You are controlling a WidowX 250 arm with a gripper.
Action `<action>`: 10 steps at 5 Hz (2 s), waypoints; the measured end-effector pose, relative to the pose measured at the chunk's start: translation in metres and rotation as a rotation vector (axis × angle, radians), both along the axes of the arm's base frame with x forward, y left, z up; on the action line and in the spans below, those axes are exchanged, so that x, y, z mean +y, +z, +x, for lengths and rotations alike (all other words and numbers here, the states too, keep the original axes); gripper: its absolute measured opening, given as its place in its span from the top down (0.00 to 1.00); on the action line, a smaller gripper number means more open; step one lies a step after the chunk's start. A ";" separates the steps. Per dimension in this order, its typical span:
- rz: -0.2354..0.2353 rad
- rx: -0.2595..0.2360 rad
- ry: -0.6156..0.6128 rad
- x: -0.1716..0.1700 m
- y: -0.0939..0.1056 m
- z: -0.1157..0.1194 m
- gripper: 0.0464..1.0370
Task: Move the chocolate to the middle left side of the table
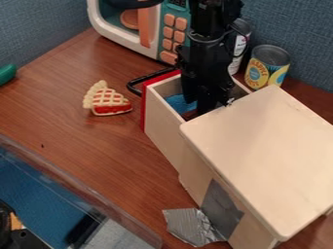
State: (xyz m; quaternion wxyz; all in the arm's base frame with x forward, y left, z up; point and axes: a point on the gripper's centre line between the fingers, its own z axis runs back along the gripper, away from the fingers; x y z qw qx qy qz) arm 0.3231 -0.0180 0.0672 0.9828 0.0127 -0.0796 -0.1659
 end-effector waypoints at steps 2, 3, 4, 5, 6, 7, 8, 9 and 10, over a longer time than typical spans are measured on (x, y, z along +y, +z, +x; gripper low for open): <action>0.006 -0.021 0.012 -0.001 0.002 -0.002 0.61; 0.039 -0.074 0.114 -0.002 0.009 0.001 0.29; 0.003 -0.089 0.369 -0.001 -0.001 0.005 0.04; -0.020 -0.018 0.618 0.006 -0.013 -0.005 0.03; -0.003 0.025 0.853 0.007 -0.012 -0.015 0.08; -0.039 0.028 0.829 0.002 -0.014 -0.018 0.33; -0.082 0.018 0.804 0.004 -0.009 -0.018 0.44; -0.108 -0.058 0.711 0.004 0.015 -0.014 0.44; -0.125 -0.143 0.588 0.008 0.046 -0.013 0.44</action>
